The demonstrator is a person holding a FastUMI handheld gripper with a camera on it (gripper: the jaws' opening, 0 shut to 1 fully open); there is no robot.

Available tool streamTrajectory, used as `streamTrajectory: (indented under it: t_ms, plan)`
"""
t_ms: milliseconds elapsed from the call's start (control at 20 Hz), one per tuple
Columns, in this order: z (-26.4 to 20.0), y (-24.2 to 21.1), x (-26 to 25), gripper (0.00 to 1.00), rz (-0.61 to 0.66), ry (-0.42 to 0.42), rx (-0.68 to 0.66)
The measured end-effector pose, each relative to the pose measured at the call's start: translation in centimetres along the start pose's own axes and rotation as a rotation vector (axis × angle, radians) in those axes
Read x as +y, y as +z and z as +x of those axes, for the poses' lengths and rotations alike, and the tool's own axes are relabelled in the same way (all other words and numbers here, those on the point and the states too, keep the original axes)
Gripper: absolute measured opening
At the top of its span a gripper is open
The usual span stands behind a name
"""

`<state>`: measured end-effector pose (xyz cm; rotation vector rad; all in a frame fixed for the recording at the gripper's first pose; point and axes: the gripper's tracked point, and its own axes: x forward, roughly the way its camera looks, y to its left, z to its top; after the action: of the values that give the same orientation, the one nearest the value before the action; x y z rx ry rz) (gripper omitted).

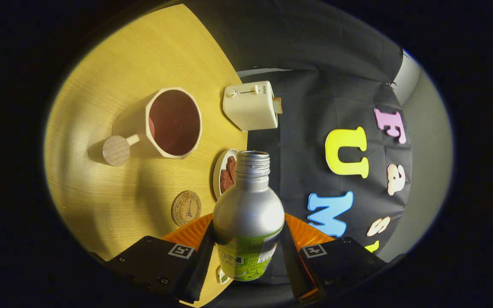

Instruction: Take the bottle from table, then pour the juice into the cup, finally place the bottle on the coaster

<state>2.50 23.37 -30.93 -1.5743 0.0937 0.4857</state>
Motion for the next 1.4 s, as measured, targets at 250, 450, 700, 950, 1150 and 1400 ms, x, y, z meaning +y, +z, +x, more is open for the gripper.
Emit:
streamTrajectory:
  t_ms: [250, 450, 700, 950, 1150, 1400]
  plan:
    - [0.2, 0.6, -0.6, 0.76, -0.074, -0.005, -0.014]
    - [0.3, 0.6, -0.9, 0.76, -0.119, -0.008, -0.016]
    - [0.5, 1.2, -1.0, 0.76, -0.18, -0.01, -0.031]
    - [0.8, 1.7, -1.4, 0.76, -0.227, -0.018, -0.05]
    - [1.2, 1.9, -1.5, 0.76, -0.273, -0.02, -0.059]
    - [1.4, 1.9, -1.9, 0.76, -0.3, -0.028, -0.069]
